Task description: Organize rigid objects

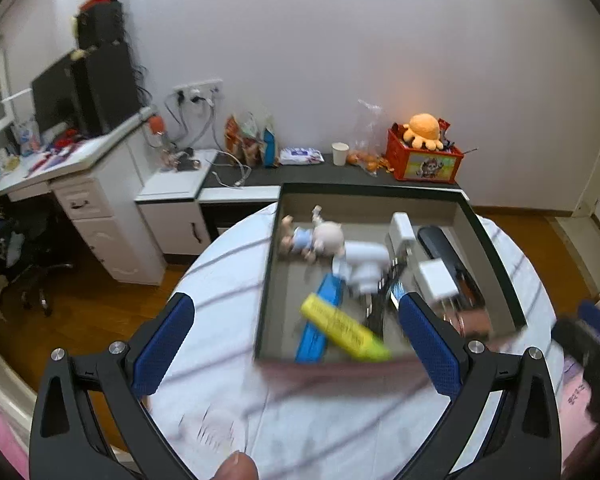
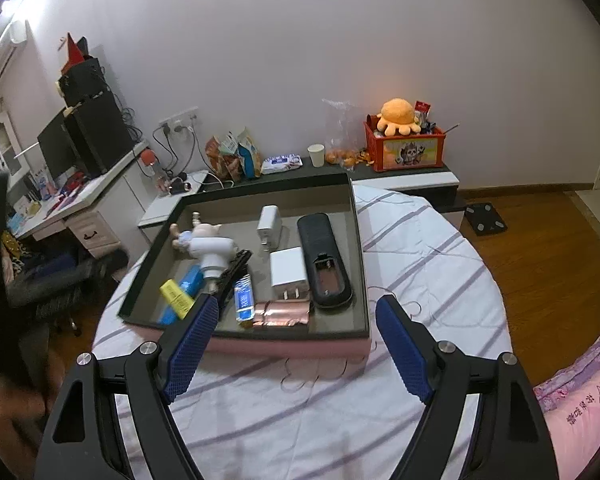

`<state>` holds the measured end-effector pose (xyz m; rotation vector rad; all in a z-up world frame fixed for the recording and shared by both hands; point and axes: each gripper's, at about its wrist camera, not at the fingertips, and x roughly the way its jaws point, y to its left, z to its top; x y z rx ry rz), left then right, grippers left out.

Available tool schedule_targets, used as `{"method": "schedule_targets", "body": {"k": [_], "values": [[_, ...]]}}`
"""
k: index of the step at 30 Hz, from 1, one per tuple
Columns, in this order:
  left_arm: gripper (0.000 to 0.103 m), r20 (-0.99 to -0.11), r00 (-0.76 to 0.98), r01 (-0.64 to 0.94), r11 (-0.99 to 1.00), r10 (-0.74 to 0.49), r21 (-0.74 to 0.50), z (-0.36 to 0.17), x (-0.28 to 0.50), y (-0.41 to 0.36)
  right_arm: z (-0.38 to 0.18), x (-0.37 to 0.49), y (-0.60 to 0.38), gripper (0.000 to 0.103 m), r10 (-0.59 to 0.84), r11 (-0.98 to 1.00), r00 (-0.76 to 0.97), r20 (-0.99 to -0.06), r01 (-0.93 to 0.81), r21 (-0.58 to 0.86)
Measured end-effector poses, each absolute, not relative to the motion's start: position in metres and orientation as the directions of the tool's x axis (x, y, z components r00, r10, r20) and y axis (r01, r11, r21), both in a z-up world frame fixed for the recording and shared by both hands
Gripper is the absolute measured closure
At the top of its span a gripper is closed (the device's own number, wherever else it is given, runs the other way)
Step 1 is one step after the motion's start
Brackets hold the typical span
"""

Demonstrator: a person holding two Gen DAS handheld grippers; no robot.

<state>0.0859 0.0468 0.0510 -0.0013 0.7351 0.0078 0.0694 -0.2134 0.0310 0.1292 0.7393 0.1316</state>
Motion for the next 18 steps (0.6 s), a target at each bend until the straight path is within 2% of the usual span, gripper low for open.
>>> {"method": "schedule_targets", "body": {"k": [4, 7, 8, 9, 18], "values": [[0.000, -0.629, 0.777, -0.028, 0.999, 0.038, 0.026, 0.059, 0.020, 0.049, 0.047, 0.034, -0.202, 0.020, 0.175, 0.984, 0.750, -0.638, -0.112, 0.138], [0.000, -0.632, 0.775, -0.023, 1.000, 0.024, 0.009, 0.061, -0.018, 0.051, 0.051, 0.010, -0.194, 0.019, 0.175, 0.984, 0.751, -0.636, -0.127, 0.121], [0.000, -0.632, 0.774, -0.025, 1.000, 0.024, 0.008, 0.062, -0.026, 0.050, 0.051, 0.002, -0.192, 0.014, 0.173, 0.985, 0.751, -0.637, -0.127, 0.118], [0.000, -0.632, 0.775, -0.028, 1.000, 0.027, 0.008, 0.063, -0.035, 0.049, 0.051, -0.006, -0.191, 0.014, 0.171, 0.985, 0.751, -0.637, -0.126, 0.116], [0.000, -0.603, 0.796, -0.042, 0.998, 0.062, 0.048, 0.088, -0.080, 0.040, 0.063, -0.054, -0.186, 0.014, 0.154, 0.988, 0.779, -0.608, -0.127, 0.088]]}}
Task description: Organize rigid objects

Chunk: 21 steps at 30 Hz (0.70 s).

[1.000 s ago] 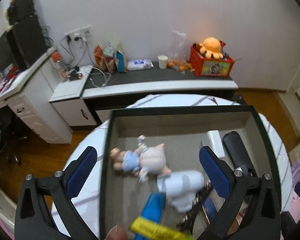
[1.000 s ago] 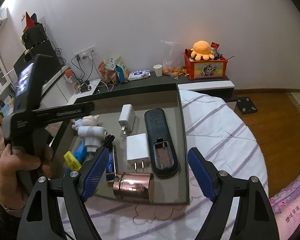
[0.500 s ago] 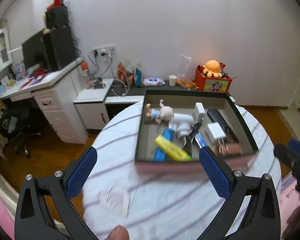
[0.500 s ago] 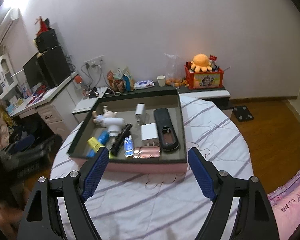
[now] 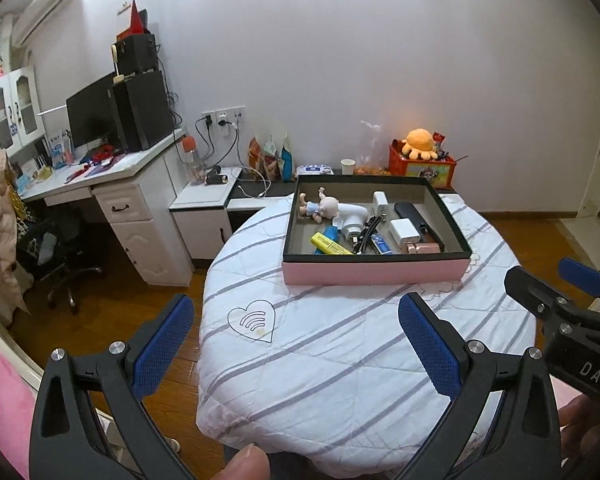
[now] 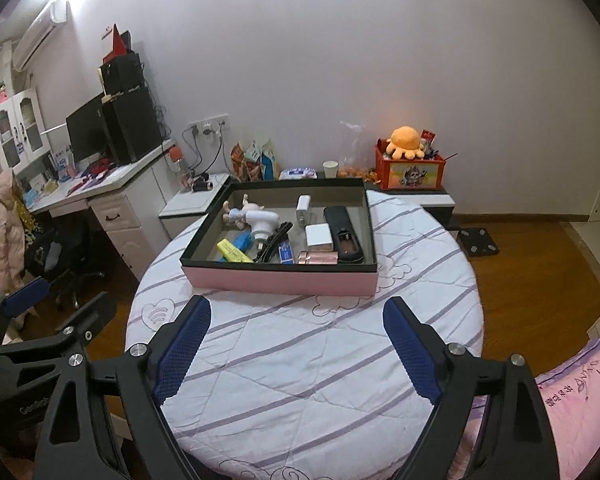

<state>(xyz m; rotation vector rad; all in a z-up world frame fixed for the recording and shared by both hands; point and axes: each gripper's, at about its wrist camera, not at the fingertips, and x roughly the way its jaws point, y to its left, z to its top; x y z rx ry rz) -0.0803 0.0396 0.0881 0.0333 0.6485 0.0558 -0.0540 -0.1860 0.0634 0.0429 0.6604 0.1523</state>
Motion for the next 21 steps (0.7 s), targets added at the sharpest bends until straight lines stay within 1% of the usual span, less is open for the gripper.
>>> {"method": "schedule_targets", "body": {"k": [8, 21], "values": [[0.000, -0.596, 0.801, -0.047, 0.998, 0.064, 0.044, 0.097, -0.091, 0.039, 0.073, -0.068, -0.194, 0.014, 0.141, 0.990, 0.800, -0.583, -0.102, 0.099], [0.000, -0.604, 0.796, -0.039, 0.999, 0.044, 0.022, 0.101, -0.092, 0.042, 0.075, -0.073, -0.193, 0.014, 0.145, 0.989, 0.801, -0.581, -0.105, 0.102]]}}
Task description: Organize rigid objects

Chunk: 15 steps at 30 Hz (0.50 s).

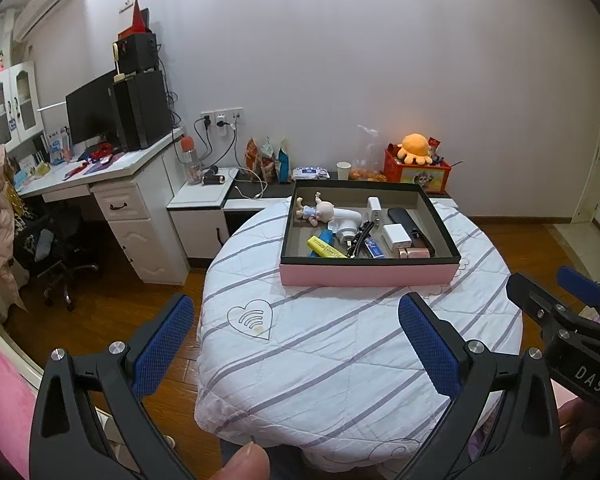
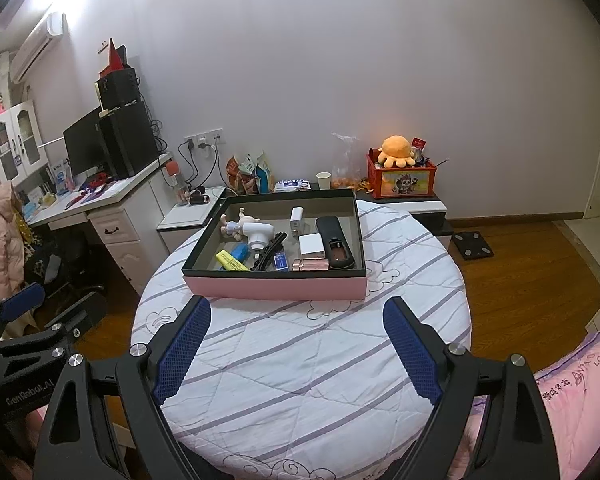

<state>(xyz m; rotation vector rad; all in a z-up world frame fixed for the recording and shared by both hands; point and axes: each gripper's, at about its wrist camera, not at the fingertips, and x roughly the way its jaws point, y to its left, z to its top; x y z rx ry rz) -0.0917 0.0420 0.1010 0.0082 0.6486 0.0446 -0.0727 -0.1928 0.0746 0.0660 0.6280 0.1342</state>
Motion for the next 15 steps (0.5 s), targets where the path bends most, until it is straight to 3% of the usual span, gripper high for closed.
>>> {"method": "schedule_targets", "body": {"k": [15], "values": [[0.000, -0.611, 0.791, -0.028, 0.999, 0.037, 0.024, 0.1015, -0.0896, 0.0385, 0.0752, -0.0726, -0.1913, 0.014, 0.149, 0.989, 0.802, -0.578, -0.112, 0.100]]}}
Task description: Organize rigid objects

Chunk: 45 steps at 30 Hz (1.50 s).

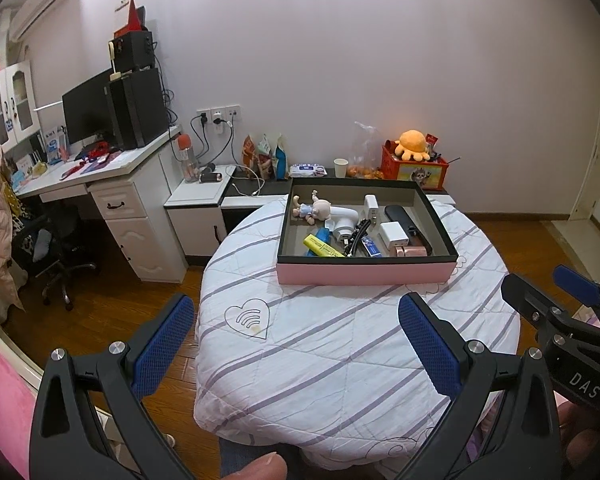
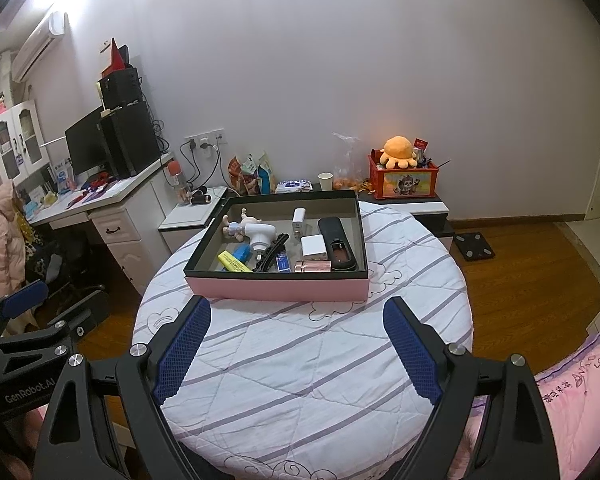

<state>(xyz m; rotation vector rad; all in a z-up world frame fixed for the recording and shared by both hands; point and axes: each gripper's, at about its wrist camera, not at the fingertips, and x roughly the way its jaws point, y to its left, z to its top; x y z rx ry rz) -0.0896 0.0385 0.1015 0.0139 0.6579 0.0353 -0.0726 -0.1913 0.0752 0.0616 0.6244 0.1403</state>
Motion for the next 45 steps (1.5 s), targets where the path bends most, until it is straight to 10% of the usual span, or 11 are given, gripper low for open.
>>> {"method": "schedule_targets", "body": {"k": [45], "values": [[0.000, -0.612, 0.789, -0.034, 0.999, 0.045, 0.029, 0.0989, -0.0898, 0.0369, 0.0774, -0.0722, -0.1904, 0.014, 0.149, 0.989, 0.805, -0.574, -0.111, 0.101]]}}
